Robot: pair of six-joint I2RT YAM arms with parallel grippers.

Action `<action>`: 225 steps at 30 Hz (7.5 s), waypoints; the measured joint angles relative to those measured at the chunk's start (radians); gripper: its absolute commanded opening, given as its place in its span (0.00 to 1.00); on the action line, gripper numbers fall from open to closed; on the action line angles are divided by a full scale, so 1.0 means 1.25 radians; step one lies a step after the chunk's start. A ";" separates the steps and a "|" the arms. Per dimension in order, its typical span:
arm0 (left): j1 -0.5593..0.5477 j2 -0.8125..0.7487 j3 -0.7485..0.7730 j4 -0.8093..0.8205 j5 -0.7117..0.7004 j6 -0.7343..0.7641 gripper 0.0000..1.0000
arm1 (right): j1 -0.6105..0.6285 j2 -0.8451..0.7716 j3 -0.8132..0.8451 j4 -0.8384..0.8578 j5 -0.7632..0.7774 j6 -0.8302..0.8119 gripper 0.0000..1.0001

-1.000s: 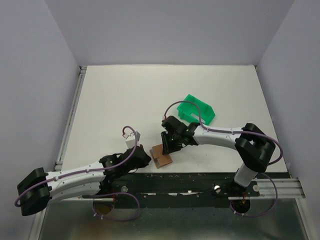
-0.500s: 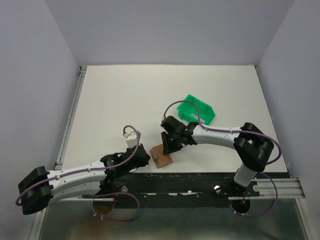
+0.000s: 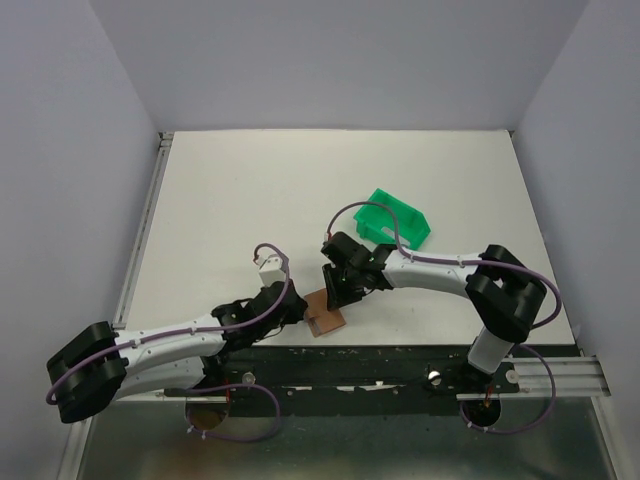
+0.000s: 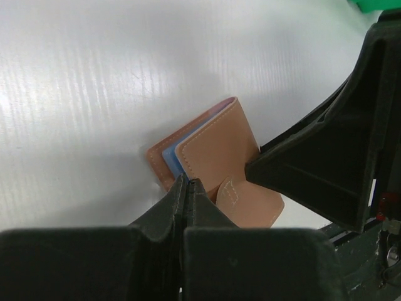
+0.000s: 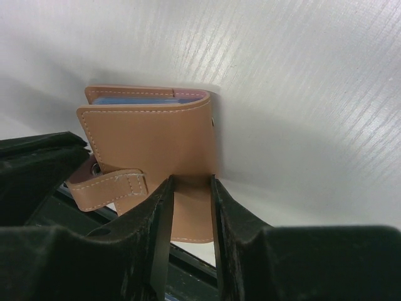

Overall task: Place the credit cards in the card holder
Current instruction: Close the card holder at the corner of the board.

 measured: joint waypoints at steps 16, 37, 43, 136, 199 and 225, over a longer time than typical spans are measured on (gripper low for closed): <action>0.003 -0.035 0.000 0.032 0.155 0.021 0.00 | 0.000 0.007 0.004 -0.006 0.002 -0.001 0.35; 0.003 0.073 -0.002 0.064 0.182 0.001 0.00 | 0.000 0.007 0.006 -0.009 0.002 0.000 0.37; 0.003 0.068 -0.014 0.074 0.172 -0.023 0.00 | 0.000 -0.046 -0.026 0.001 0.002 0.000 0.44; 0.004 -0.251 0.038 -0.174 0.089 -0.036 0.09 | -0.124 -0.334 -0.059 -0.156 0.048 -0.099 0.13; 0.004 -0.177 -0.012 -0.182 0.104 -0.045 0.08 | -0.136 -0.306 -0.162 -0.241 0.254 0.015 0.52; 0.004 -0.197 -0.013 -0.190 0.104 -0.055 0.08 | -0.168 -0.267 -0.201 -0.132 0.132 -0.022 0.12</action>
